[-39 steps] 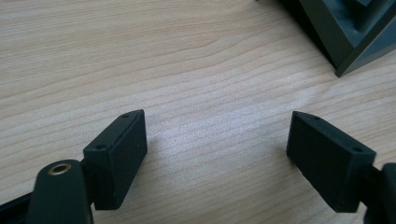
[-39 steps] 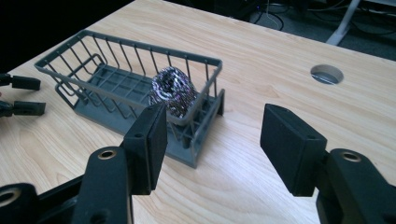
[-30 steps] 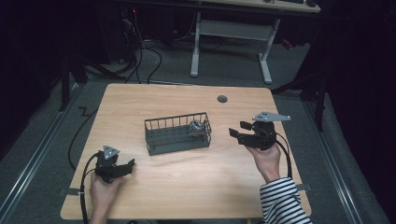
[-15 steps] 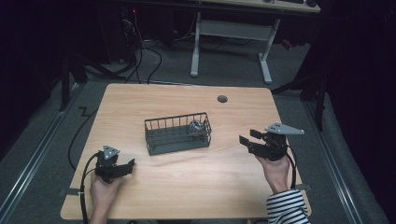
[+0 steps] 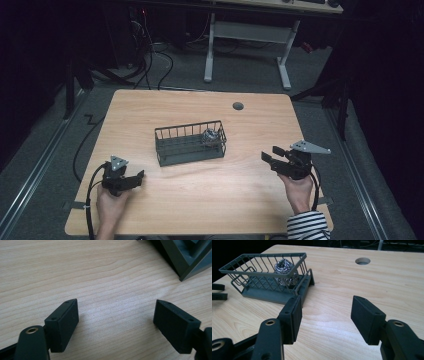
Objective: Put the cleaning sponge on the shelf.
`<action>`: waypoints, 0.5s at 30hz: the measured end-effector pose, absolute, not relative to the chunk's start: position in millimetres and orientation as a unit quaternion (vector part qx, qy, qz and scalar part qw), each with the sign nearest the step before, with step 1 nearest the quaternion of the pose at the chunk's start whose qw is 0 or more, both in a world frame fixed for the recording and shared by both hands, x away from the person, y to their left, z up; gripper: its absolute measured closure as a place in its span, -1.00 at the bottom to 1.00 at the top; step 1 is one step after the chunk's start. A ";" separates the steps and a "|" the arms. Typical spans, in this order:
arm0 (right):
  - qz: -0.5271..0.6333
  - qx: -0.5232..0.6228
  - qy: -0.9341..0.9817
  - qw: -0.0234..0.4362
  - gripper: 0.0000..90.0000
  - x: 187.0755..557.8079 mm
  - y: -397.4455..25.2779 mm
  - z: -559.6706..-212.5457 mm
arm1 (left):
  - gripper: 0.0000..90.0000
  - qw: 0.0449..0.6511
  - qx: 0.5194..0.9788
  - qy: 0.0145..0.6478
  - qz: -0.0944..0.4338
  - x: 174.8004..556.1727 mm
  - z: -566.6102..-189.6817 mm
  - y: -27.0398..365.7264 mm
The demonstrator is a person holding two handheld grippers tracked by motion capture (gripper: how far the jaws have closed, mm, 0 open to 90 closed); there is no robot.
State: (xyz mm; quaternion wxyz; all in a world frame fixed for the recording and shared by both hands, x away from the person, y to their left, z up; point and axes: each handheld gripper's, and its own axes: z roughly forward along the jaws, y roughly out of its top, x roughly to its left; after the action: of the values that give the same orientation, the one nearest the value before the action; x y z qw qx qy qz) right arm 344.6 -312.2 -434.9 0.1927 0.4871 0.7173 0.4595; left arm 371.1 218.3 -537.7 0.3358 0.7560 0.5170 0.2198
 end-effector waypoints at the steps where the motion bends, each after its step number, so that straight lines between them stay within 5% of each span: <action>1: 0.460 0.489 0.716 0.192 -0.05 344.2 -312.8 -436.3 | -0.54 0.336 0.756 0.517 0.220 371.1 -537.7 218.3; 15: 0.462 0.514 0.700 0.180 -0.06 339.0 -322.2 -462.7 | -0.54 0.336 0.756 0.517 0.220 371.0 -537.7 218.3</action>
State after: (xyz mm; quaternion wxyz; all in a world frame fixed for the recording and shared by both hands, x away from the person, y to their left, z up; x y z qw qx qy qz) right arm 339.0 -322.2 -462.7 0.1799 0.5138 0.7004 0.4617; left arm 371.0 218.3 -537.7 0.3357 0.7561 0.5170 0.2198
